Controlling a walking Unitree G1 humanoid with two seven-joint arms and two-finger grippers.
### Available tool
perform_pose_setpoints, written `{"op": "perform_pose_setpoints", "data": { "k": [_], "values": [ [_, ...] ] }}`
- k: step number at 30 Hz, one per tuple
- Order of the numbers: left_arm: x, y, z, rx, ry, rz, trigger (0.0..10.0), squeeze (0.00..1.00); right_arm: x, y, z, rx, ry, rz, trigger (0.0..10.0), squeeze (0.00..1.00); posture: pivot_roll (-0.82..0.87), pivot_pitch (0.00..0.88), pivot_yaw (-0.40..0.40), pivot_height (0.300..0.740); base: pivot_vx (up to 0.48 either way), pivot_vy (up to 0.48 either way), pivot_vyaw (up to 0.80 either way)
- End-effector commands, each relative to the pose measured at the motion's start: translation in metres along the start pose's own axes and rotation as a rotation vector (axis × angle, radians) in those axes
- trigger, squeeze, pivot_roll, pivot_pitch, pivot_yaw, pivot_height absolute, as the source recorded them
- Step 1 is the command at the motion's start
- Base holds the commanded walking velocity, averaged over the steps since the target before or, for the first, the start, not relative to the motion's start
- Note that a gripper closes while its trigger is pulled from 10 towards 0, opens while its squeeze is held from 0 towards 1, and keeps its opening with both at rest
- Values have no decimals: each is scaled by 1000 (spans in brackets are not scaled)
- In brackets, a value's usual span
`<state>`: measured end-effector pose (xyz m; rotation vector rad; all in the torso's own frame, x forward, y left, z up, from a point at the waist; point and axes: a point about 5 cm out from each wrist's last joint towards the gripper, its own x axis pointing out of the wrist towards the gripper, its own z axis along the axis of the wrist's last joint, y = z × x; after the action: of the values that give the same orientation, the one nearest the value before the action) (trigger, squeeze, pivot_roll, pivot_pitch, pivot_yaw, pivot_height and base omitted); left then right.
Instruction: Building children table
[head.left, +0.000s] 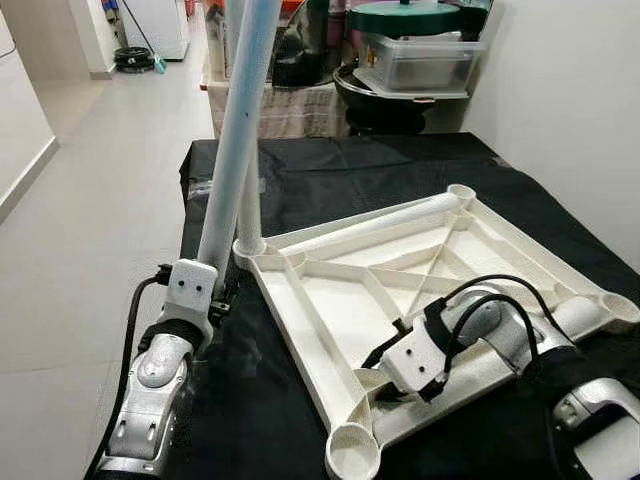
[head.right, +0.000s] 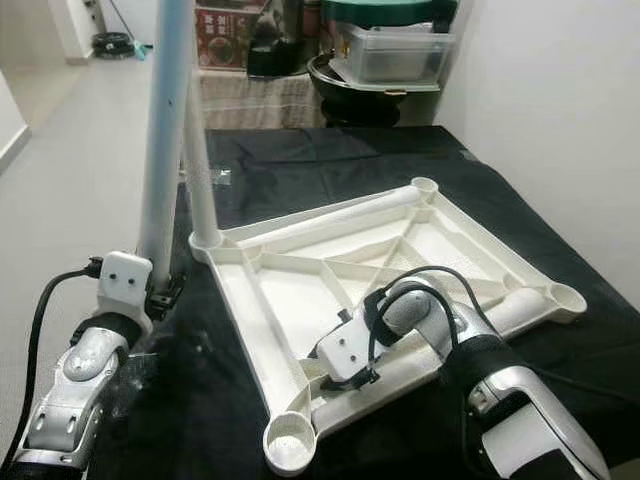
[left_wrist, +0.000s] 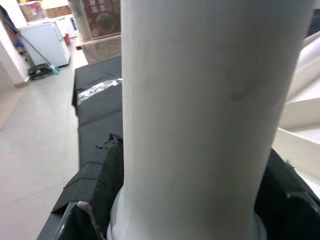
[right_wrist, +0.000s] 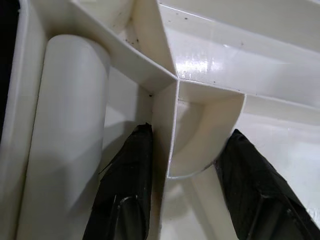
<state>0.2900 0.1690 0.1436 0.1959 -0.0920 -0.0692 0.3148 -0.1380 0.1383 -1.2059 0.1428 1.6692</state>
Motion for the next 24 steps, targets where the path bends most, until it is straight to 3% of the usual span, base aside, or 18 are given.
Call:
{"op": "perform_pose_setpoints", "data": {
  "k": [1,3,5,10,15,16,18,19,20,21,24],
  "values": [
    [2,-2,2,3,-16,-5,10000,0,-9,-32,3,79,-25,-292,10000,1000,47,0,-82,740,0,0,0],
    [2,-2,2,3,-16,-5,10000,0,-9,-32,3,79,-25,-292,10000,1000,47,0,-82,740,0,0,0],
    [2,-2,2,4,-15,-3,10000,0,-14,-46,-2,190,-48,-452,10000,1000,47,0,-82,740,0,0,0],
    [1,0,2,3,-15,2,10000,0,-23,-55,-11,312,-70,-620,10000,1000,52,0,-81,740,0,0,0],
    [1,2,2,5,-18,5,10000,0,-29,-50,-15,328,-68,-611,10000,1000,52,0,-79,740,0,0,0],
    [1,3,3,5,-21,8,10000,0,-40,-48,-14,359,-121,-601,10000,1000,48,0,-78,740,0,0,0],
    [1,3,3,4,-23,10,10000,0,-45,-51,-13,376,-141,-624,10000,1000,48,0,-78,740,0,0,0],
    [1,3,5,0,-28,10,10000,0,-56,-59,-11,418,-187,-706,10000,1000,45,0,-76,740,0,0,0],
    [1,3,5,0,-28,10,10000,0,-56,-59,-11,418,-187,-706,10000,1000,45,0,-76,740,0,0,0],
    [1,-1,10,-15,-57,-3,10000,0,-78,-79,-10,519,-286,-954,10000,1000,45,0,-74,740,0,0,0],
    [1,-2,13,-22,-70,-8,10000,0,-87,-86,-10,569,-328,-1056,10000,1000,45,0,-74,740,0,0,0]
  ]
}}
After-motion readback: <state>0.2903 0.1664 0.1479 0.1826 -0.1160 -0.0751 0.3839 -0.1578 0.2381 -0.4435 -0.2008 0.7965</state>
